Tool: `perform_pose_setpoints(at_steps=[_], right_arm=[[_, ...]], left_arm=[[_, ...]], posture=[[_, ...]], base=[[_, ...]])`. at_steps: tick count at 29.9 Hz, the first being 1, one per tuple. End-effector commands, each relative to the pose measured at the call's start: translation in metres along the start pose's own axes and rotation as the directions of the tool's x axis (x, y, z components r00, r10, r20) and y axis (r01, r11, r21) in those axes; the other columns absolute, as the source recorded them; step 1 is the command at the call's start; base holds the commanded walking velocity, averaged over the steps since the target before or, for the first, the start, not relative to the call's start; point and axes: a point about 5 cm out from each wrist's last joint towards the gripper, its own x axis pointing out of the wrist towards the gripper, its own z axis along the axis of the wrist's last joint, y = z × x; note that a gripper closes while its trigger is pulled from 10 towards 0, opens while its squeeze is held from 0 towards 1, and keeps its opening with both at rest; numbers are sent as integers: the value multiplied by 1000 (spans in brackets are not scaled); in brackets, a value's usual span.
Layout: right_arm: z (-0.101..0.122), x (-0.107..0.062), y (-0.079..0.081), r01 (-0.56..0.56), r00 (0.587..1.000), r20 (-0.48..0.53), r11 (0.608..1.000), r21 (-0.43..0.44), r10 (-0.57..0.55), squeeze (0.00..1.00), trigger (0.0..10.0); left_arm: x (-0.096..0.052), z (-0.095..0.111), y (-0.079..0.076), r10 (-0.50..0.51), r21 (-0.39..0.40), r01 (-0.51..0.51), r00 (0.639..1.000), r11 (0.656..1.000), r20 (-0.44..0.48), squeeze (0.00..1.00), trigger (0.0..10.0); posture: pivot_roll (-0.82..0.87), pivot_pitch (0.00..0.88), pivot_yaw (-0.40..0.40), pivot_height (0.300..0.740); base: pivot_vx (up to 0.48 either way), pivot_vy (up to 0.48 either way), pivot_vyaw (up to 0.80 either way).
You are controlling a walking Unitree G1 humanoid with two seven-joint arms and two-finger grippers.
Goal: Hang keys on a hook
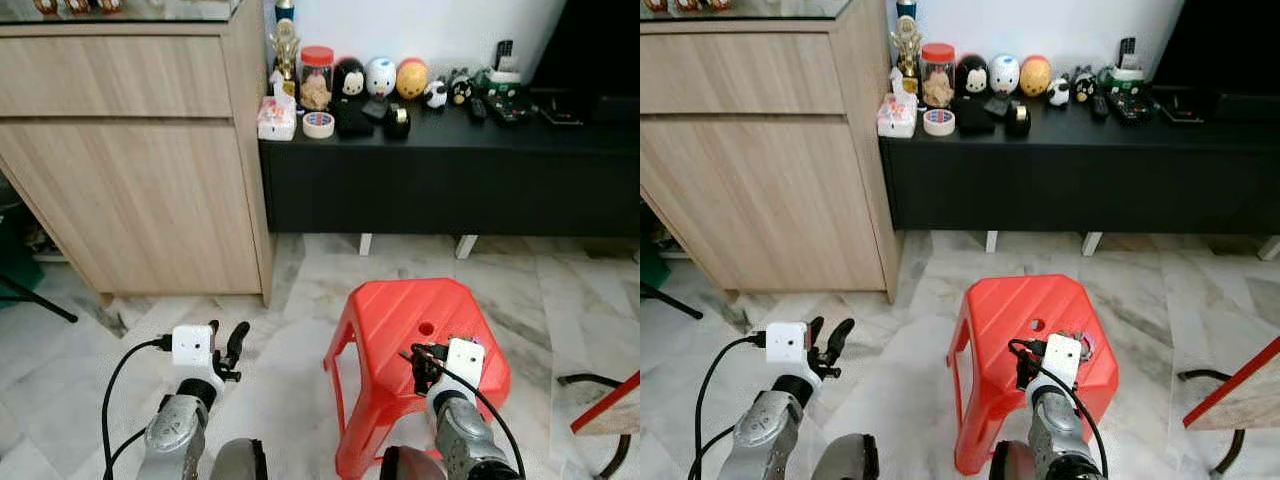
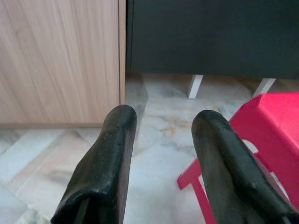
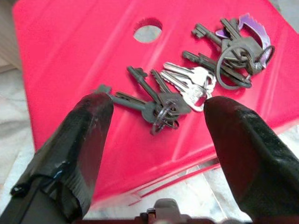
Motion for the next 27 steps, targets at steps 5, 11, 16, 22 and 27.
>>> perform_pose_setpoints(at_steps=[5, 11, 16, 22, 27], right_arm=[[2, 0, 5, -14, 1000, 7, 1000, 0, 14, 0, 10000], [5, 1, 6, -19, 1000, 21, 1000, 0, 19, 0, 10000], [6, 1, 4, -6, 1000, 20, 1000, -9, 7, 0, 10000], [10, 3, 4, 2, 1000, 21, 1000, 4, -2, 0, 10000], [10, 3, 4, 1, 1000, 5, 1000, -12, -1, 0, 0]], left_arm=[[-10, -3, -5, -12, -14, 12, 1000, 1000, -16, 0, 10000], [-16, -5, -5, -6, -9, 6, 999, 1000, -32, 0, 10000], [-18, -1, -4, -2, -12, 2, 1000, 1000, -26, 0, 10000], [-22, -1, -5, 8, -11, -8, 999, 1000, -32, 0, 10000], [-24, 1, -6, 7, -16, -8, 1000, 1000, -29, 0, 10000]], posture=[[99, 132, -69, 613], [105, 143, -76, 613], [111, 149, -81, 613], [117, 156, -88, 613], [120, 163, -87, 613]], base=[[0, 0, 0], [0, 0, 0], [0, 0, 0], [0, 0, 0], [0, 0, 0]])
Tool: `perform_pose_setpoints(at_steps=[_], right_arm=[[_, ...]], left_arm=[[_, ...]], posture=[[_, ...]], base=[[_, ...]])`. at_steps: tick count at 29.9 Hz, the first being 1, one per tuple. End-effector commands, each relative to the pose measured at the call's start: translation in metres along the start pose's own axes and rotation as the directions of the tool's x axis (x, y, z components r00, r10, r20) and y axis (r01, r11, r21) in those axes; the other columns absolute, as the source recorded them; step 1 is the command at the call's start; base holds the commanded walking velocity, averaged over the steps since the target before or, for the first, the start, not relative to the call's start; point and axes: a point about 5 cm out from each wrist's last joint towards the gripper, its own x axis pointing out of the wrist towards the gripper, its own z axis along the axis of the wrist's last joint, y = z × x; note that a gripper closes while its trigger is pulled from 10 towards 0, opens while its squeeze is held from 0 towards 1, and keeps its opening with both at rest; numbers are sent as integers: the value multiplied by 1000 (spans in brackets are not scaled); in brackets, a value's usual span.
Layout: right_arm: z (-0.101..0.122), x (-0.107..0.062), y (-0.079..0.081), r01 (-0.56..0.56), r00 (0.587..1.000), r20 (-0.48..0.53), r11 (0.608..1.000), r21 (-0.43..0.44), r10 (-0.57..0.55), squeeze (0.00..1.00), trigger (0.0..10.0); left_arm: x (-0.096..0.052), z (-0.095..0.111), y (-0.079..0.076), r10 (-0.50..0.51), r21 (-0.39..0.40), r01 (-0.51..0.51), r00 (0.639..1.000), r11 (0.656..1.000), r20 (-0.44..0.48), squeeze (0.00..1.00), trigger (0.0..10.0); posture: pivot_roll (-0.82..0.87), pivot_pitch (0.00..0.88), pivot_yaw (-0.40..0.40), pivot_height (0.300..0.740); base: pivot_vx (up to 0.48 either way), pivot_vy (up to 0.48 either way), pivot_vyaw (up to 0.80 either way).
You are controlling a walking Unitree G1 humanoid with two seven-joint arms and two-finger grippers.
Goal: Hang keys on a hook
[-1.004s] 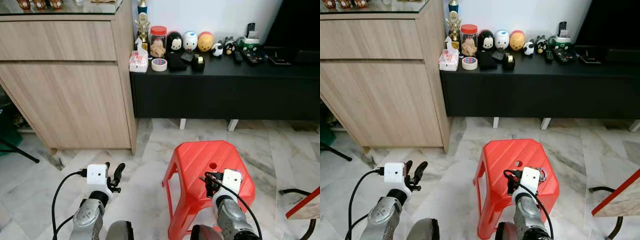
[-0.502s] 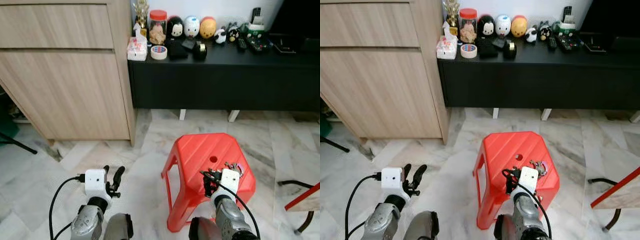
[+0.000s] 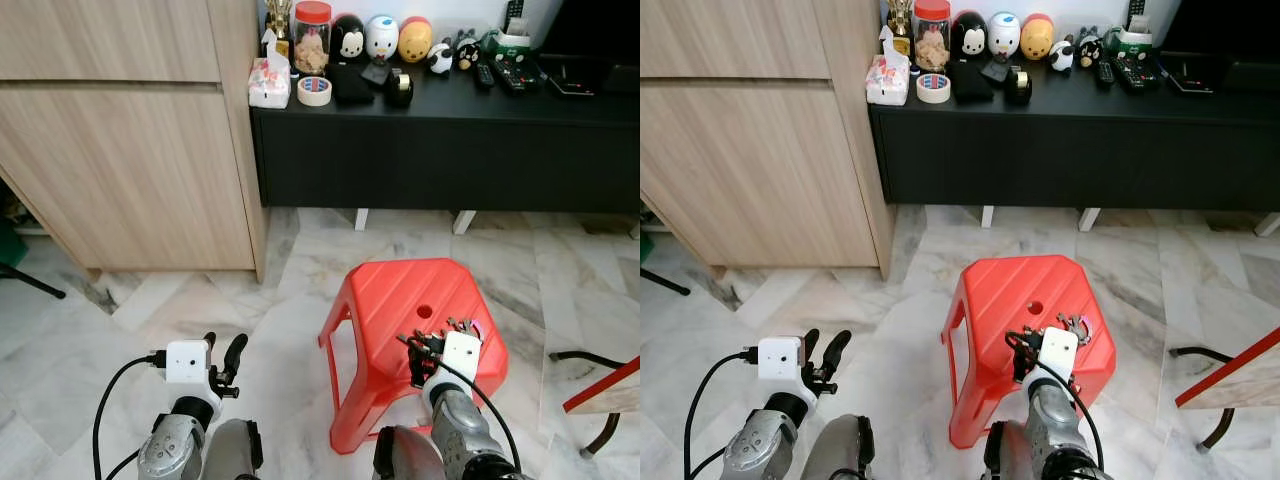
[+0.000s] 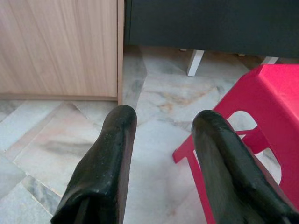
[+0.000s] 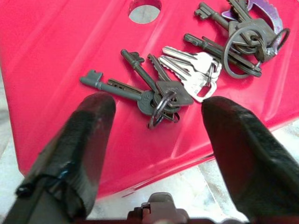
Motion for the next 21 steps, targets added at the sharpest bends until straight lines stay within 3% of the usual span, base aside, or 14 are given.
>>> perform_pose_setpoints(at_steps=[1, 3, 4, 12, 13, 21], right_arm=[[-3, 0, -4, 15, 1000, -23, 1000, -6, -15, 0, 0], [-3, 0, -4, 21, 999, -30, 1000, -6, -21, 0, 510], [-4, 0, -4, 23, 999, -45, 1000, -7, -23, 0, 2157], [-5, 0, -4, 24, 998, -56, 1000, -7, -25, 0, 2157], [-7, 0, -5, 22, 997, -77, 1000, -11, -23, 0, 10000], [-8, 0, 0, -30, 997, -77, 1000, -2, 30, 0, 10000]], left_arm=[[-3, -2, -2, -2, -8, 1, 1000, 1000, -16, 0, 10000], [-3, -2, -2, -1, -7, 1, 1000, 1000, -17, 0, 10000], [-3, -2, -2, 0, -5, 0, 1000, 1000, -17, 0, 10000], [-3, -2, -1, 2, -3, -2, 1000, 1000, -18, 0, 10000], [-4, -2, -1, 0, -1, 0, 1000, 1000, -21, 0, 10000], [-4, -1, -2, 1, -3, -1, 1000, 1000, -23, 0, 10000]], posture=[[121, 167, -87, 613], [121, 167, -87, 613], [118, 173, -84, 613], [118, 173, -84, 613], [117, 182, -82, 613], [116, 185, -82, 613]], base=[[0, 0, 0], [0, 0, 0], [0, 0, 0], [0, 0, 0], [0, 0, 0], [0, 0, 0]])
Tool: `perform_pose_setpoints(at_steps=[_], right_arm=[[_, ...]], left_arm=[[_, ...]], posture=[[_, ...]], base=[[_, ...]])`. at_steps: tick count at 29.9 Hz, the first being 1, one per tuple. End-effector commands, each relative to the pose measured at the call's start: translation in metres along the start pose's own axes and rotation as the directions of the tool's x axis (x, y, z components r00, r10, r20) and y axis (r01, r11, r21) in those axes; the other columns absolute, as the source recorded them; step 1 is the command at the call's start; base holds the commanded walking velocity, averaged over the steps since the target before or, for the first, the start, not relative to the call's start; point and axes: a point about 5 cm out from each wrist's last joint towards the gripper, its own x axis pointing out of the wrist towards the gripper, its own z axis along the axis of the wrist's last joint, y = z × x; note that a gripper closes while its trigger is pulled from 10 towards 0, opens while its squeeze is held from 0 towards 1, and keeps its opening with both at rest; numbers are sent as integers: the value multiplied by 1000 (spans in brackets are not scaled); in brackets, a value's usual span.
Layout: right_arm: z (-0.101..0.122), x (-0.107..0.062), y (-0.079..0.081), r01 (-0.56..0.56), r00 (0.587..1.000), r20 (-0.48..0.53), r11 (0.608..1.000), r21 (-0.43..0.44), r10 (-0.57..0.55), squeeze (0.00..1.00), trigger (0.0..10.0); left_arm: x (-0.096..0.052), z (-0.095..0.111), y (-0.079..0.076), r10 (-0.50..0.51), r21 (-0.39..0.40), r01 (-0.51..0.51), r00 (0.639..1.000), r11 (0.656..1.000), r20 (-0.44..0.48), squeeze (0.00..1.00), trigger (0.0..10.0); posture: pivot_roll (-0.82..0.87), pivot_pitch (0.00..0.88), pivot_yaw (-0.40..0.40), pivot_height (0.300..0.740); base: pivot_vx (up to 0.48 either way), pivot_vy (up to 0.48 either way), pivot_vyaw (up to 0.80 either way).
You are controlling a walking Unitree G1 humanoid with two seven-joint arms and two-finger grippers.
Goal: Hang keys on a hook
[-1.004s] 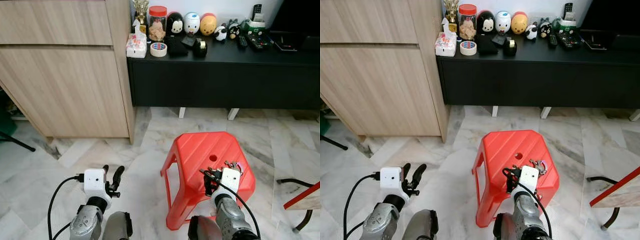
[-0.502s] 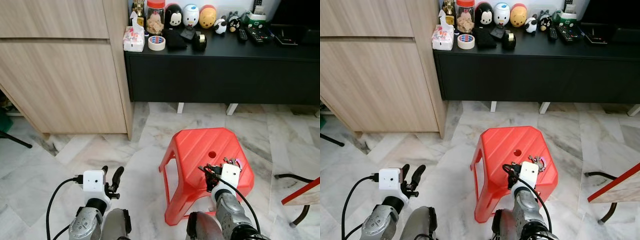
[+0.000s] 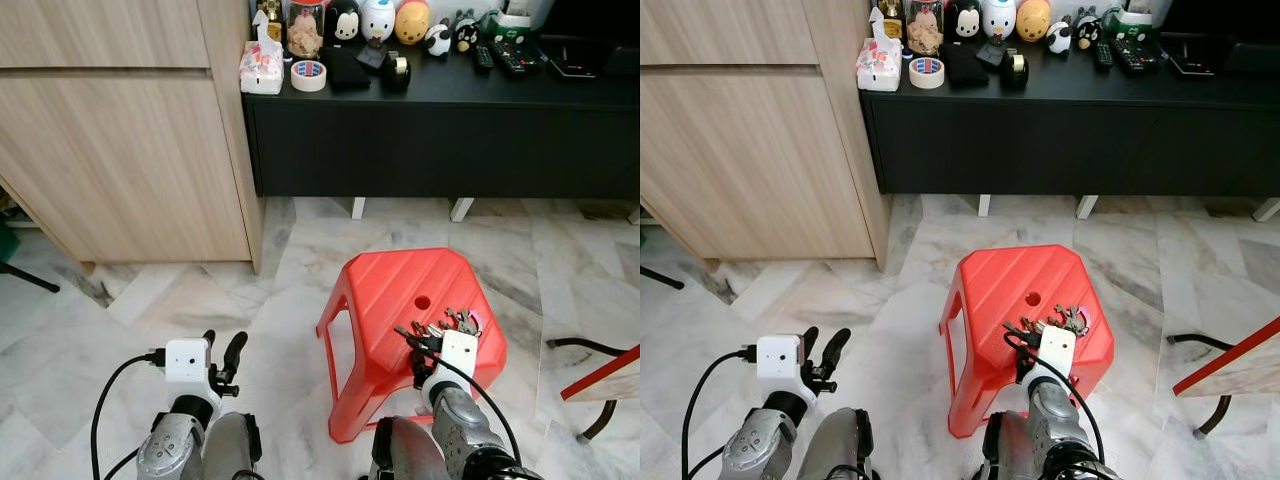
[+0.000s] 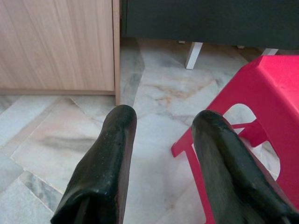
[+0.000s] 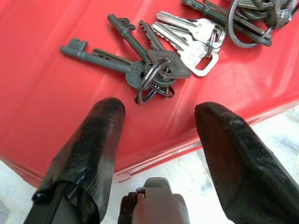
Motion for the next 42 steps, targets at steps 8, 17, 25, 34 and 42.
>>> perform_pose_setpoints(at_steps=[8, 17, 25, 34, 42], right_arm=[[0, -1, 7, -60, 998, 23, 998, 15, 60, 0, 10000], [3, -3, 14, -128, 988, 100, 989, 80, 119, 655, 10000], [8, -3, 14, -107, 985, 146, 987, 117, 89, 1000, 10000], [9, -2, 16, -99, 987, 137, 989, 106, 84, 200, 10000], [17, 1, 11, -68, 992, 105, 996, -53, 73, 463, 10000]], left_arm=[[-5, -4, 0, -2, -2, 2, 1000, 1000, -28, 0, 10000], [-6, -6, 0, -1, -4, 1, 999, 1000, -41, 0, 10000], [-8, -6, 2, 3, 4, -2, 999, 1000, -45, 0, 10000], [-9, -7, 4, 9, 10, -9, 999, 1000, -49, 0, 10000], [-8, -8, 0, 10, 0, -10, 999, 1000, -50, 0, 10000]], posture=[[117, 187, -83, 613], [117, 187, -84, 613], [119, 186, -85, 613], [121, 180, -86, 613], [120, 180, -93, 613]], base=[[0, 0, 0], [0, 0, 0], [0, 0, 0], [0, 0, 0], [0, 0, 0]])
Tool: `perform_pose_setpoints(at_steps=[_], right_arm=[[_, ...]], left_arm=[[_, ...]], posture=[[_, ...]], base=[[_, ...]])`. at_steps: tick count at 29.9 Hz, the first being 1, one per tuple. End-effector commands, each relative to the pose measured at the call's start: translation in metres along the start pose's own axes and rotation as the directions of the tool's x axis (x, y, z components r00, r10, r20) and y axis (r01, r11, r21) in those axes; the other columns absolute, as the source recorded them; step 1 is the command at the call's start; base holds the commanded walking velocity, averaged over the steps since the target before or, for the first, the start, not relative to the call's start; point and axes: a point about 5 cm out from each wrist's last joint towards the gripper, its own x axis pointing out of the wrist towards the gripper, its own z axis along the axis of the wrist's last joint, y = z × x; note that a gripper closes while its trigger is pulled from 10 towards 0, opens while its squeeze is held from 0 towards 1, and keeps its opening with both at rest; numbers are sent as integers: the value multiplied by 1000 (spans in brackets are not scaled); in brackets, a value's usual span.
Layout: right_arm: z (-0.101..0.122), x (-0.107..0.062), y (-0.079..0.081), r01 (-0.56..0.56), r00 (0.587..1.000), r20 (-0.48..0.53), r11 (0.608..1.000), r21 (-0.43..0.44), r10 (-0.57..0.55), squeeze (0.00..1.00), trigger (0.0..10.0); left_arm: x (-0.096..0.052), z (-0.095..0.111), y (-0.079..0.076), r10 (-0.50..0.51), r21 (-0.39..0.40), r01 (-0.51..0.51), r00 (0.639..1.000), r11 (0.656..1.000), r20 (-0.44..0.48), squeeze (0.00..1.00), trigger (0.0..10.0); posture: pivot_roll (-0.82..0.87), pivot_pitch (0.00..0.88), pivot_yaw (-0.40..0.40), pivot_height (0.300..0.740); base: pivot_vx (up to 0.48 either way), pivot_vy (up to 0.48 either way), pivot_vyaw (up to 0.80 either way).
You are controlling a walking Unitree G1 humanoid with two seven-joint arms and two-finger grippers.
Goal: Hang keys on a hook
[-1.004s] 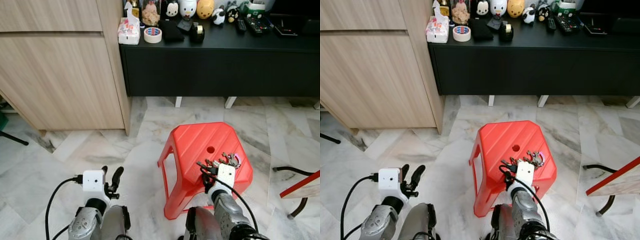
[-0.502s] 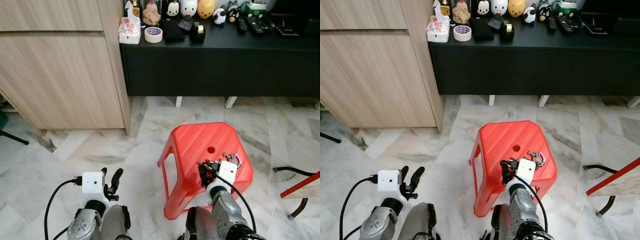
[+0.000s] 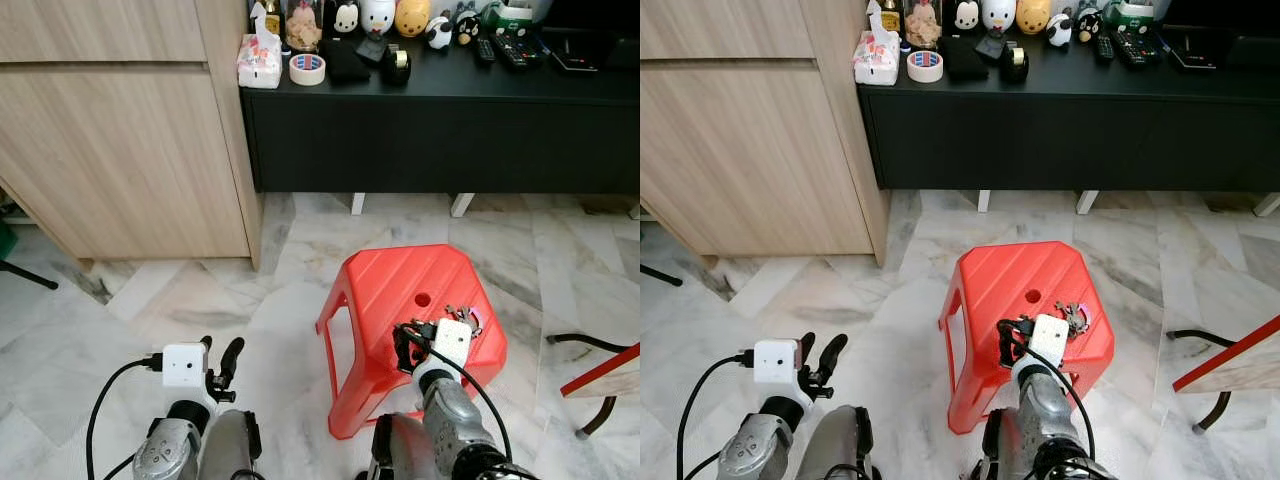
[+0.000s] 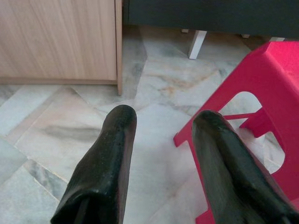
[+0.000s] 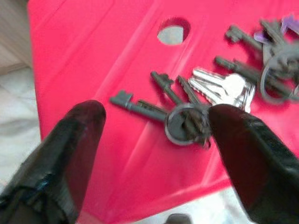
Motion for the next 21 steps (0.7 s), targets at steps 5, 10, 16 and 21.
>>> perform_pose_setpoints(at_steps=[5, 10, 16, 21], right_arm=[[4, 2, -8, 24, 999, -21, 999, -37, -25, 0, 10000], [10, 5, -9, 16, 1000, -21, 996, -91, -18, 0, 10000], [8, 5, -9, -6, 998, -57, 992, -123, -1, 0, 10000], [6, 5, -11, -12, 996, -89, 990, -142, -1, 0, 10000]], left_arm=[[-3, -3, -3, 10, -11, -10, 1000, 1000, -22, 0, 10000], [-3, -2, -5, 11, -15, -12, 1000, 1000, -19, 0, 10000], [-7, -3, -6, 12, -14, -12, 1000, 1000, -22, 0, 10000], [-12, -4, -3, 22, -9, -22, 999, 1000, -30, 0, 10000]], posture=[[120, 183, -95, 613], [123, 192, -99, 613], [130, 203, -99, 613], [134, 218, -99, 613]], base=[[0, 0, 0], [0, 0, 0], [0, 0, 0], [0, 0, 0]])
